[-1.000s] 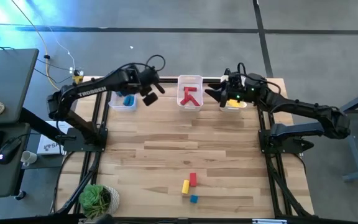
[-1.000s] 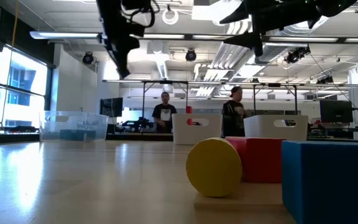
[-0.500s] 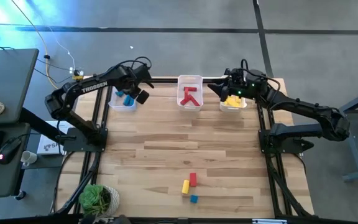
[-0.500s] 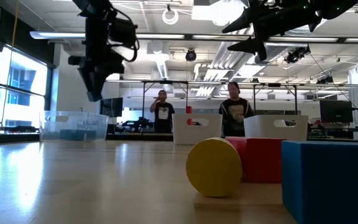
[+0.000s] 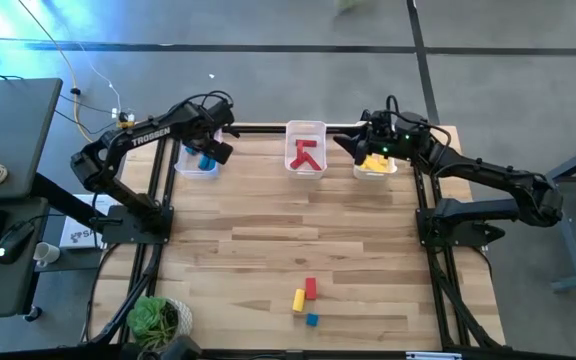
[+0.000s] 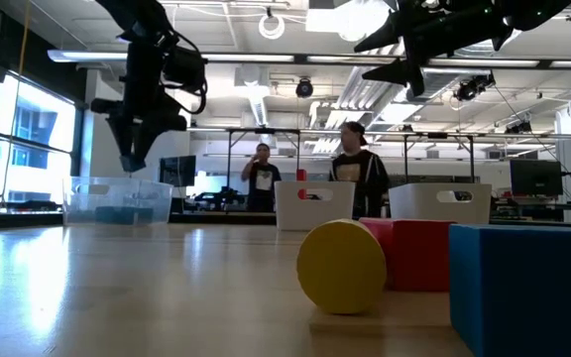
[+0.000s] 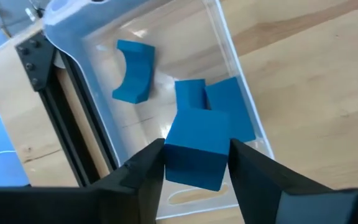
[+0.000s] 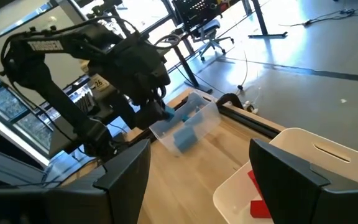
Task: Sort & place blocks by color
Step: Put the blue block into the transparent bin, then put the red block into the left white bin
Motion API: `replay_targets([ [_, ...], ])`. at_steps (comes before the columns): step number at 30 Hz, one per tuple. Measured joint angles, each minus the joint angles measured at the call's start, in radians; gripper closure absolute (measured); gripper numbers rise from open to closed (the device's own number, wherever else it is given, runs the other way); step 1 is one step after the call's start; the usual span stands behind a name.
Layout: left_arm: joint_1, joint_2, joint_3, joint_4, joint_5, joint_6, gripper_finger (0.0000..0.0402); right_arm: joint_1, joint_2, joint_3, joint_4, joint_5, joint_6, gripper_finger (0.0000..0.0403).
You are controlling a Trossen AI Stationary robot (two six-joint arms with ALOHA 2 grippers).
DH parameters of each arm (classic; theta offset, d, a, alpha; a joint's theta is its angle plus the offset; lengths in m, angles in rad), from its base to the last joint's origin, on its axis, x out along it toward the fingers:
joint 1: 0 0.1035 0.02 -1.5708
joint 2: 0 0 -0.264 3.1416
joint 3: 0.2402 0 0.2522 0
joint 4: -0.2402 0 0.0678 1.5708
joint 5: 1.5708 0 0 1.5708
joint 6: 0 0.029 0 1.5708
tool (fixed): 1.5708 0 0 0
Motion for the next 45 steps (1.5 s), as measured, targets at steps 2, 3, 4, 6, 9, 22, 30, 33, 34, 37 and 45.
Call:
replay_targets([
  [2, 0.004, 0.000, 0.000, 0.000, 0.012, 0.000, 0.0234, 0.000, 0.000, 0.000, 0.000, -0.002, -0.009, 0.0144],
  [3, 0.005, 0.000, 0.000, 0.000, 0.017, 0.000, 0.0229, 0.000, 0.000, 0.000, 0.000, -0.002, -0.014, 0.0144],
  [4, 0.005, 0.000, 0.000, 0.000, 0.018, 0.000, 0.0225, 0.000, 0.000, 0.000, 0.000, -0.002, -0.018, 0.0144],
  [6, 0.006, 0.000, 0.000, 0.000, 0.018, 0.000, 0.0218, 0.000, 0.000, 0.000, 0.000, -0.006, -0.032, 0.0144],
  [9, 0.006, 0.000, 0.000, 0.000, 0.019, 0.000, 0.0207, 0.000, 0.000, 0.000, 0.000, -0.027, -0.072, 0.0144],
  [22, -0.012, -0.012, 0.040, 0.003, 0.159, 0.080, 0.0202, 0.181, 0.000, 0.036, 0.002, 0.031, -0.241, 0.0144],
  [30, -0.088, -0.089, 0.088, 0.001, 0.159, 0.150, 0.0202, 0.344, 0.000, 0.082, -0.069, 0.079, -0.222, 0.0143],
  [33, -0.129, -0.132, 0.090, 0.002, 0.165, 0.151, 0.0202, 0.421, 0.000, 0.082, -0.085, 0.142, -0.168, 0.0144],
  [34, -0.142, -0.145, 0.090, 0.002, 0.175, 0.151, 0.0202, 0.448, 0.000, 0.082, -0.092, 0.170, -0.149, 0.0144],
  [37, -0.189, -0.185, 0.090, 0.002, 0.200, 0.151, 0.0202, 0.535, 0.001, 0.082, -0.081, 0.266, -0.109, 0.0144],
  [45, -0.331, -0.263, 0.090, 0.001, 0.238, 0.150, 0.0202, 0.745, 0.124, 0.220, -0.081, 0.508, -0.077, 0.0144],
])
